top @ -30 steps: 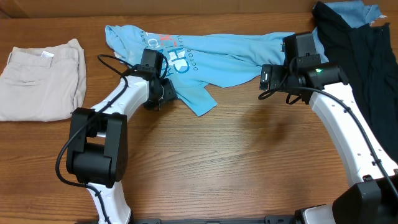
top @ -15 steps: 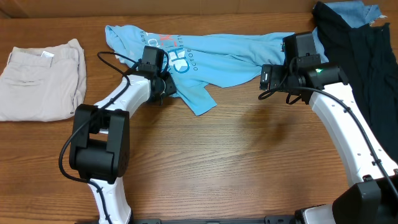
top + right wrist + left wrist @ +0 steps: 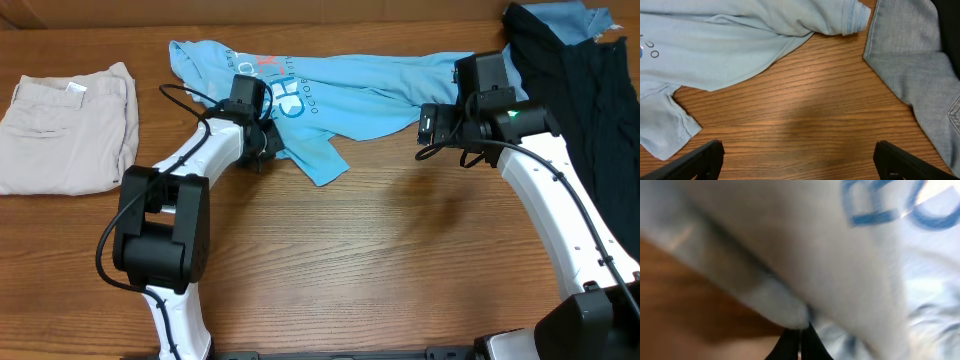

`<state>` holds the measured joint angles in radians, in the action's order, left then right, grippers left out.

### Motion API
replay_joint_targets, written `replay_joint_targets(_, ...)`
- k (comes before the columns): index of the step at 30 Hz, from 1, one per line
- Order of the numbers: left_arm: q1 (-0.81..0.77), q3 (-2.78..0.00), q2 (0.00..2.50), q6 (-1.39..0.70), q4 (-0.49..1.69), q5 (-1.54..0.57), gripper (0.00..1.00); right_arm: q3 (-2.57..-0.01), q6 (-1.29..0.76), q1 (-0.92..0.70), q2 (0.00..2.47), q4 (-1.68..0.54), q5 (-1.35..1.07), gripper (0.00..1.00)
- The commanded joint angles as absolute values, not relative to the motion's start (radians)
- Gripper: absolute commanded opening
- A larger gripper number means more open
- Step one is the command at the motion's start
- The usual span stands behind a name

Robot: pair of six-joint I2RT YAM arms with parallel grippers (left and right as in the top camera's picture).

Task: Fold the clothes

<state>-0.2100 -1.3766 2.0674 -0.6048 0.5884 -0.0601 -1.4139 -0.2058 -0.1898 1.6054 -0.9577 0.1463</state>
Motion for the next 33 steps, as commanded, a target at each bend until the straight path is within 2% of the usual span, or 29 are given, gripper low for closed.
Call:
replay_joint_targets(1, -0.201, -1.346, 2.026, -0.575, 0.701, 0.075, 0.04, -1.427, -0.21, -0.187, 1.588, -0.952, 0.154, 1.0)
replay_joint_targets(8, -0.07, -1.346, 1.794, -0.576, 0.993, 0.327, 0.04, -1.427, -0.21, -0.187, 1.588, -0.952, 0.154, 1.0)
replay_joint_targets(17, 0.139, -1.346, 1.659, -0.572, 1.139, 0.316, 0.04, -1.426, -0.21, -0.187, 1.592, -0.946, 0.13, 1.0)
replay_joint_targets(33, 0.134, -1.344, 1.66, -0.553, 1.126, 0.314, 0.04, -1.419, -0.176, -0.187, 1.869, -0.906, 0.059, 1.0)
